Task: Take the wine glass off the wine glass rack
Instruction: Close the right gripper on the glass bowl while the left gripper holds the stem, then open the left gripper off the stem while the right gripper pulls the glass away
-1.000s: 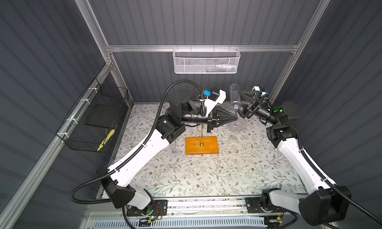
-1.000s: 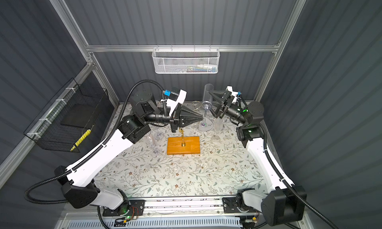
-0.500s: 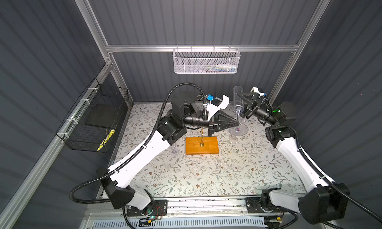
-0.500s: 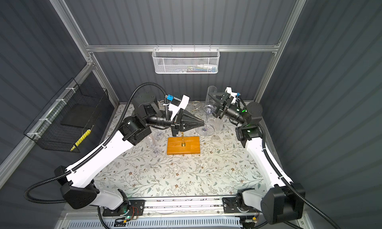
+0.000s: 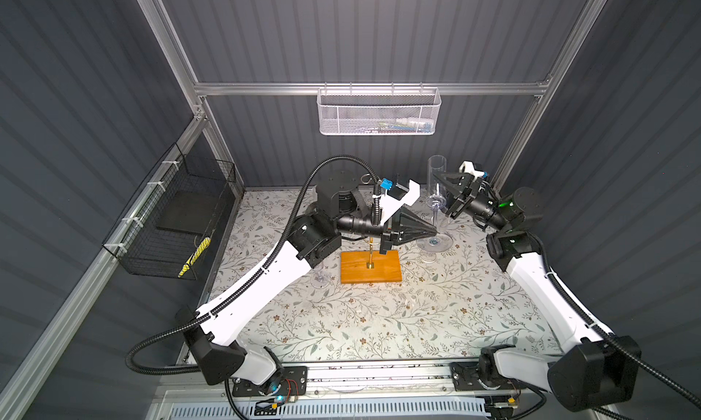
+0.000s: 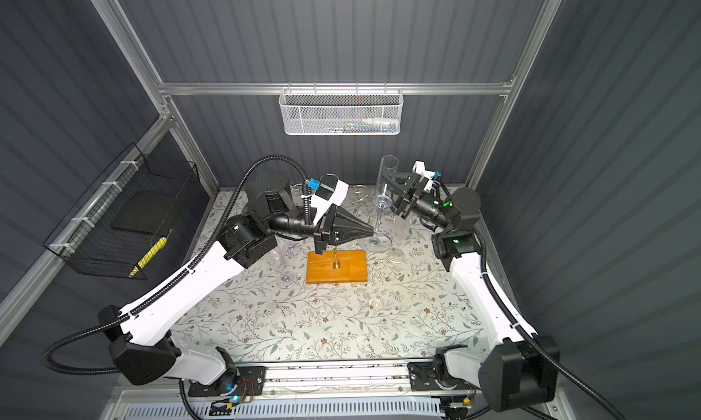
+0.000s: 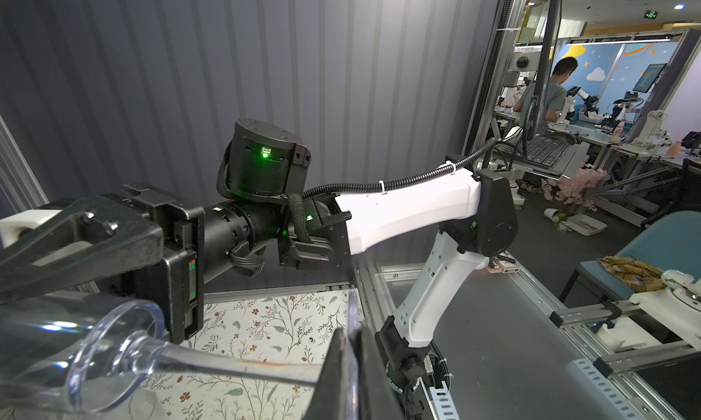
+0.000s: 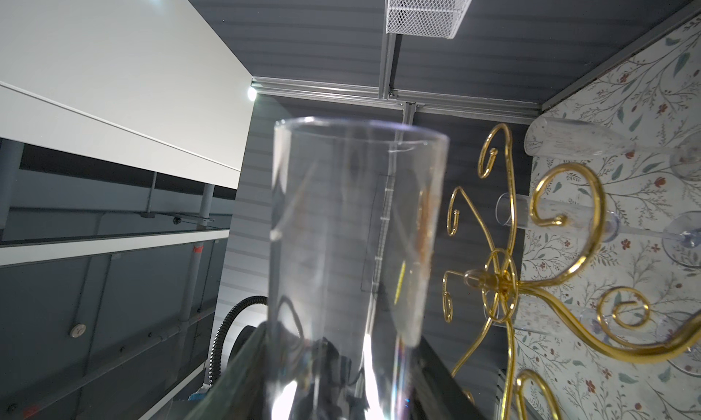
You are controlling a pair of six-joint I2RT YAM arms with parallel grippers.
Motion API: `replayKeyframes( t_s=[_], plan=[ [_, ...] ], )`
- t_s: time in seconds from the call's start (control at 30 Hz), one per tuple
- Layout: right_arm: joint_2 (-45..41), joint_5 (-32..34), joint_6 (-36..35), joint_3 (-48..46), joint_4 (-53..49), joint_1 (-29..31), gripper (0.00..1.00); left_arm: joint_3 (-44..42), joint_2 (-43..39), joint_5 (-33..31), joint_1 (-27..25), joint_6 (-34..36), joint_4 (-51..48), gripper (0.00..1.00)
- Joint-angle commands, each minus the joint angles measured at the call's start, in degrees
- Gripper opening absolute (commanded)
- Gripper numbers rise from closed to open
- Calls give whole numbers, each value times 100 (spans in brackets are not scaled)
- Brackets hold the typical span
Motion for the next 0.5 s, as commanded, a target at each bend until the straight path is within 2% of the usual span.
replayKeyframes(
  t_s=[0.0,0.17,0.47],
  plan=[
    [-116,14,-500,9,35,-1,40,5,-156,44,-35,-10,192,0],
    [-177,5,-754,53,-193,-5,39,-121,-263,-170,-32,-22,311,24],
    [-500,101,-1757,213,-1148,-122,36,-515,-709,-898,-36,-67,356,53]
  ],
)
